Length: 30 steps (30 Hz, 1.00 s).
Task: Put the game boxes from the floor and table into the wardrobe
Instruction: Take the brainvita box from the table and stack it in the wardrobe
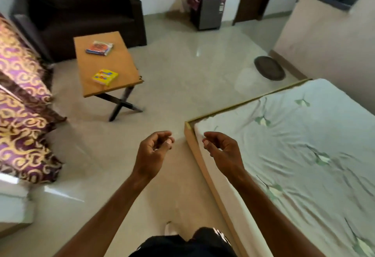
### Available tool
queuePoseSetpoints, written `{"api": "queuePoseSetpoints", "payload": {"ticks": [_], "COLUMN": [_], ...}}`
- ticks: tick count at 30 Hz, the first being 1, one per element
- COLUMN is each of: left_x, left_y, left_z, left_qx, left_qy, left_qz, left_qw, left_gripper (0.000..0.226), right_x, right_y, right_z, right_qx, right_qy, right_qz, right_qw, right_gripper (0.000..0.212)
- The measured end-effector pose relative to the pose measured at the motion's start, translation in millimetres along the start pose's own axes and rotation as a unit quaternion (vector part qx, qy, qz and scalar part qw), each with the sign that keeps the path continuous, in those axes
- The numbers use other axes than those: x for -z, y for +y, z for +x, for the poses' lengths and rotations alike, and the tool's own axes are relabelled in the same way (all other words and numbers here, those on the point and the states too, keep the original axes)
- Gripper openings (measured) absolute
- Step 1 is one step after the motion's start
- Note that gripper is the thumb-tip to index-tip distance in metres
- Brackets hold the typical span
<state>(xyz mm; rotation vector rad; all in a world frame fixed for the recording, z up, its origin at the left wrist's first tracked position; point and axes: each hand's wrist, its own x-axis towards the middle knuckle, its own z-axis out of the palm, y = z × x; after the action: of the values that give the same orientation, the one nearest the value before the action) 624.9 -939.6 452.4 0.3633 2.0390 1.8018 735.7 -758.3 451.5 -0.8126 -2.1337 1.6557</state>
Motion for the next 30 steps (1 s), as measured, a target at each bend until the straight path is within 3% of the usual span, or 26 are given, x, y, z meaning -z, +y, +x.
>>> {"api": "queuePoseSetpoints", "payload": {"ticks": [9, 15, 22, 30], "left_x": [100.4, 152.8, 201.8, 275.2], "left_y": [-4.7, -4.1, 18.4, -5.4], "left_z": [160.5, 318.3, 473.7, 662.3], "left_qx": [0.030, 0.039, 0.027, 0.063], "left_qy": [0.118, 0.172, 0.213, 0.255], "left_qz": [-0.027, -0.016, -0.040, -0.079], "left_qw": [0.992, 0.984, 0.976, 0.962], "left_gripper": [0.021, 0.021, 0.021, 0.021], "right_x": [-135.7, -222.9, -302.2, -411.4], "right_y": [-41.0, -77.3, -126.8, -155.1], "right_z": [190.3, 348.9, 510.6, 700.2], "right_qx": [0.017, 0.025, 0.040, 0.036], "right_qy": [-0.105, -0.166, -0.206, -0.236], "right_qz": [-0.003, -0.005, -0.029, -0.056], "right_qw": [0.994, 0.986, 0.977, 0.969], "right_gripper": [0.019, 0.019, 0.020, 0.019]}}
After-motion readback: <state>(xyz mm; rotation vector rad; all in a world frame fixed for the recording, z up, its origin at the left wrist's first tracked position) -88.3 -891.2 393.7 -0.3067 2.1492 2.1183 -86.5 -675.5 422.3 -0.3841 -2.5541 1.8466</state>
